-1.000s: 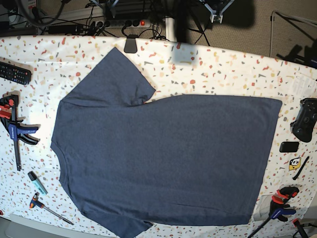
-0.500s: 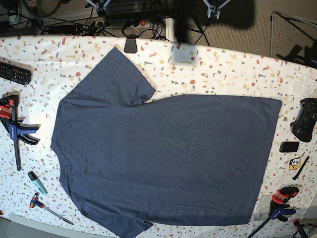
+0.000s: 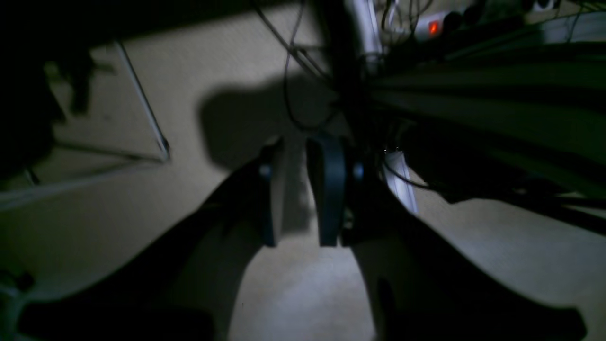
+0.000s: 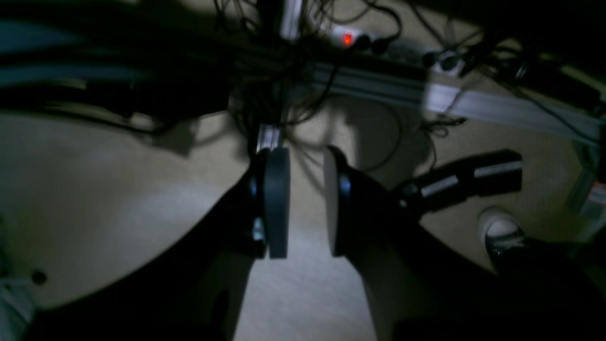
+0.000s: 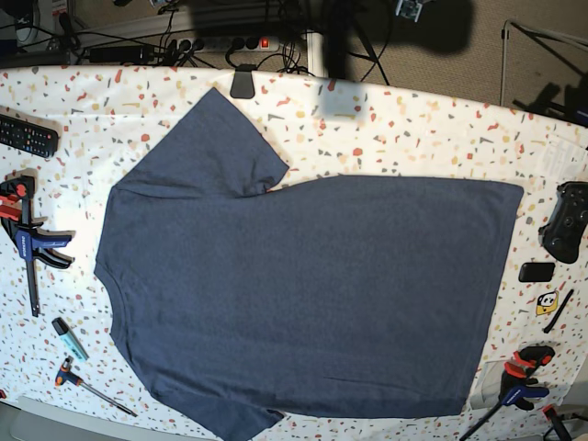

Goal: Fold the T-shirt properly

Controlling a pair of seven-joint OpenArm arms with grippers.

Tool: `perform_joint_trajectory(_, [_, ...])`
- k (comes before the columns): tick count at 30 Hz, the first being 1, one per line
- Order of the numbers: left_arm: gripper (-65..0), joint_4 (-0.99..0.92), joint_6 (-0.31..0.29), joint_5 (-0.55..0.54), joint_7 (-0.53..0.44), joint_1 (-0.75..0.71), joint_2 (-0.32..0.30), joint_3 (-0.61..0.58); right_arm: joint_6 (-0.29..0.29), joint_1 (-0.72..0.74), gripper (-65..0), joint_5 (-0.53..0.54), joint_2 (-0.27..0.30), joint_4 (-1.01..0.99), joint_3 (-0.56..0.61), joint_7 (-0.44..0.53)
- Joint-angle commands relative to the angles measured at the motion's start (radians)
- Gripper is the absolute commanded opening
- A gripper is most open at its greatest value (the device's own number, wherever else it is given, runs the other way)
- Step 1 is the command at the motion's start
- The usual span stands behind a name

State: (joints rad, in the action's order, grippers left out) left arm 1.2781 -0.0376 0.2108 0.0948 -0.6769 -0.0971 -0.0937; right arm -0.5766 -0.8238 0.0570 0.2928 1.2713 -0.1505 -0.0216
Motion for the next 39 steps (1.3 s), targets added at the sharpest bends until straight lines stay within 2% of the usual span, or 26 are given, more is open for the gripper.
perform_joint_trajectory(1, [-52.5,0.066,0.004,-0.002,-0.012,-0.035,-0.021,0.001,-0.006,-0.039,-53.0,0.011,0.018,0.053,-0.005,0.012])
perform_joint_trajectory(10, [-52.5,0.486,0.004,0.024,0.05,-0.227,-0.204,0.001,-0.005,-0.251,-52.9,0.006,0.111,0.395,-0.056,-0.011])
perform_joint_trajectory(14, [-52.5,0.605,0.004,0.206,0.106,-0.236,-0.271,0.001,-0.004,-0.32,-52.9,0.005,0.117,0.545,-0.154,-0.032])
perform_joint_trajectory(18, [-52.5,0.678,0.009,0.404,0.108,-0.222,-0.306,0.001,-0.004,-0.373,-53.0,-0.001,0.118,0.71,-0.26,-0.045])
perform_joint_trajectory(24, [-52.4,0.701,0.01,0.554,0.16,-0.126,-0.309,0.001,0.005,-0.373,-52.9,-0.001,0.117,0.93,-0.346,-0.167])
perform_joint_trajectory(27, [-49.9,0.701,0.01,0.555,0.197,-0.073,-0.341,0.001,0.005,-0.373,-52.9,-0.001,0.117,1.016,-0.347,-0.207])
perform_joint_trajectory(30, [-45.9,0.701,0.0,0.513,0.197,-0.03,-0.402,0.001,0.005,-0.373,-52.9,-0.001,0.117,1.07,-0.347,-0.213])
perform_joint_trajectory(35, [-44.2,0.7,-0.091,0.373,0.22,0.05,-0.528,0.001,0.005,-0.373,-52.8,0.0,0.117,1.081,-0.347,-0.213])
perform_joint_trajectory(36, [-44.2,0.7,-0.116,0.346,0.219,0.069,-0.555,0.001,0.005,-0.373,-51.0,0.0,0.117,1.081,-0.347,-0.213])
perform_joint_trajectory(39, [-44.3,0.7,-0.214,0.246,0.193,0.136,-0.627,0.001,0.006,-0.37,-40.1,-0.001,0.117,1.081,-0.347,-0.211])
